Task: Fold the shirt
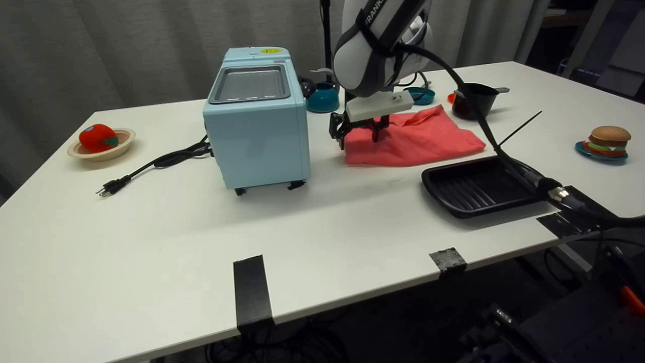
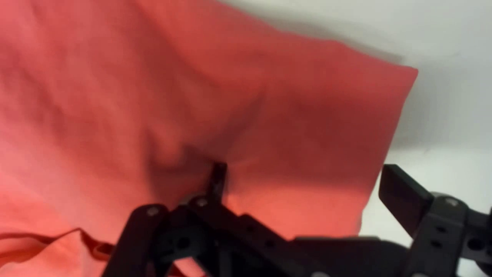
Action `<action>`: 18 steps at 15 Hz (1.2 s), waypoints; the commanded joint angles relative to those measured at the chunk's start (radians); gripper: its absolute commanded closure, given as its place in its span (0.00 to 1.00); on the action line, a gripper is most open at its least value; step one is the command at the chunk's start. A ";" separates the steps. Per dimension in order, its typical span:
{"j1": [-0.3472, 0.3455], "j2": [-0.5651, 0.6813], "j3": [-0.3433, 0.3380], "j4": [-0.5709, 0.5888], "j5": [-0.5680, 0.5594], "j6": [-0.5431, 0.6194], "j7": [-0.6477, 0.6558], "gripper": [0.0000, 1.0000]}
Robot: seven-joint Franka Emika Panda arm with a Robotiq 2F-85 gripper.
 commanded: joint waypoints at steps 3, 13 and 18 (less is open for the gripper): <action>0.004 0.034 -0.005 0.038 0.043 -0.052 -0.039 0.28; -0.036 -0.024 0.027 0.041 0.100 -0.081 -0.066 0.99; -0.118 -0.104 0.098 0.044 0.259 -0.099 -0.175 0.97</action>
